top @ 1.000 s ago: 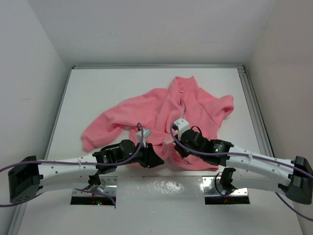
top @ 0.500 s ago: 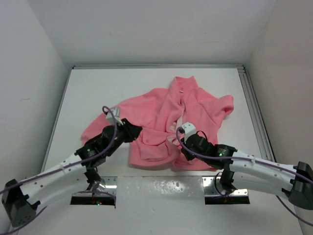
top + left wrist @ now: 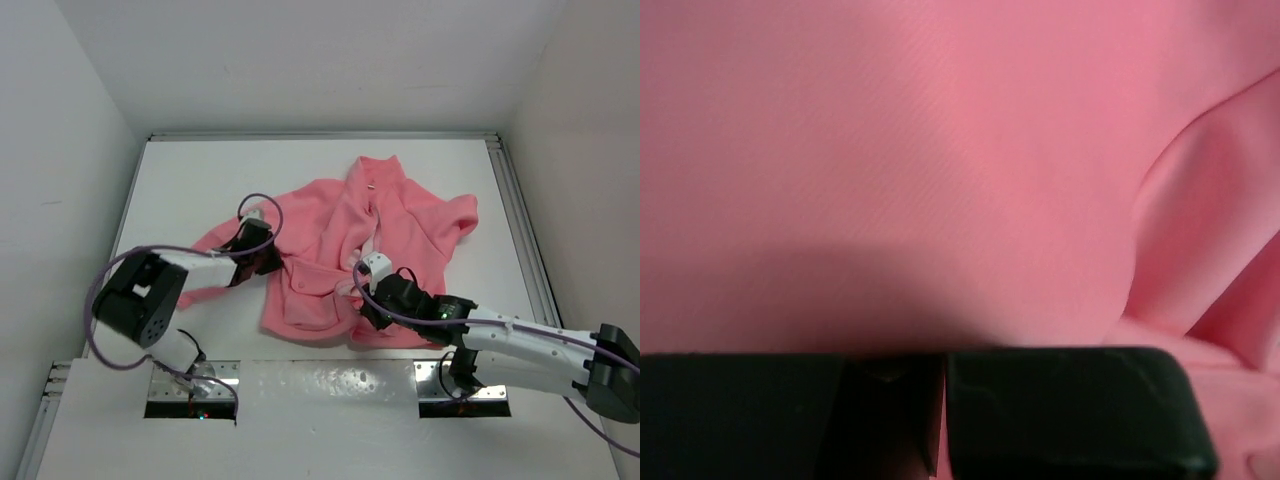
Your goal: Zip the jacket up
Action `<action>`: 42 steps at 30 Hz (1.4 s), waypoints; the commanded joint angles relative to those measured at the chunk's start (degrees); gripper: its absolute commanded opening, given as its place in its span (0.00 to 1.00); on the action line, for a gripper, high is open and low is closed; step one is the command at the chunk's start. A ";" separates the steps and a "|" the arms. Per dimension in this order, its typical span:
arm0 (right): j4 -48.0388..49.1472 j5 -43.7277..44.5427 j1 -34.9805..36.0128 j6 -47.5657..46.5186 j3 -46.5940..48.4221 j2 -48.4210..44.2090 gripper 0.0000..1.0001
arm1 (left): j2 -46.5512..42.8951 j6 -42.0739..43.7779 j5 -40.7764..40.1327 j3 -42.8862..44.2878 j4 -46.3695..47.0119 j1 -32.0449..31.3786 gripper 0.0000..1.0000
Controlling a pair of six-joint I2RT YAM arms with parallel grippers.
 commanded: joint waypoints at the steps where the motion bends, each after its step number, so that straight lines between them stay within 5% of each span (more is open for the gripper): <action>1: 6.06 -1.13 0.54 0.72 -0.60 2.32 0.00 | 7.58 2.85 3.41 9.76 6.72 0.77 0.01; 7: 14.49 0.54 0.63 5.98 2.73 12.16 0.00 | 31.82 7.33 6.75 37.45 -1.52 0.86 0.02; 9: 17.04 0.63 0.90 8.79 4.92 16.12 0.00 | 35.89 9.00 6.58 50.41 -5.47 1.03 0.05; 12: 18.19 2.82 0.98 12.49 7.30 20.08 0.00 | 37.32 11.11 7.28 57.69 -12.53 0.94 0.17; 14: 18.37 4.49 0.99 14.08 8.18 22.18 0.00 | 30.58 10.51 5.79 54.21 -10.69 0.94 0.25; 15: 18.37 4.85 0.99 14.51 8.27 22.63 0.00 | 26.89 9.89 5.52 46.01 -8.42 0.94 0.31; 19: 20.12 5.55 0.99 16.62 7.04 23.25 0.00 | 3.38 4.88 3.69 20.93 4.93 -0.11 0.32; 21: 20.39 4.94 0.99 16.63 6.60 23.07 0.00 | -3.43 2.51 2.54 9.52 6.72 -3.96 0.27; 28: 17.85 6.43 0.90 14.70 5.63 18.43 0.00 | -23.30 -8.38 -3.54 -8.10 6.69 -22.69 0.20; 36: 12.31 7.66 0.98 15.13 5.55 13.68 0.00 | -24.48 -20.26 1.65 -19.28 24.88 -25.16 0.47; 42: 12.22 7.14 0.98 16.01 4.41 12.35 0.00 | -17.55 -22.02 6.30 -20.43 37.45 -25.42 0.53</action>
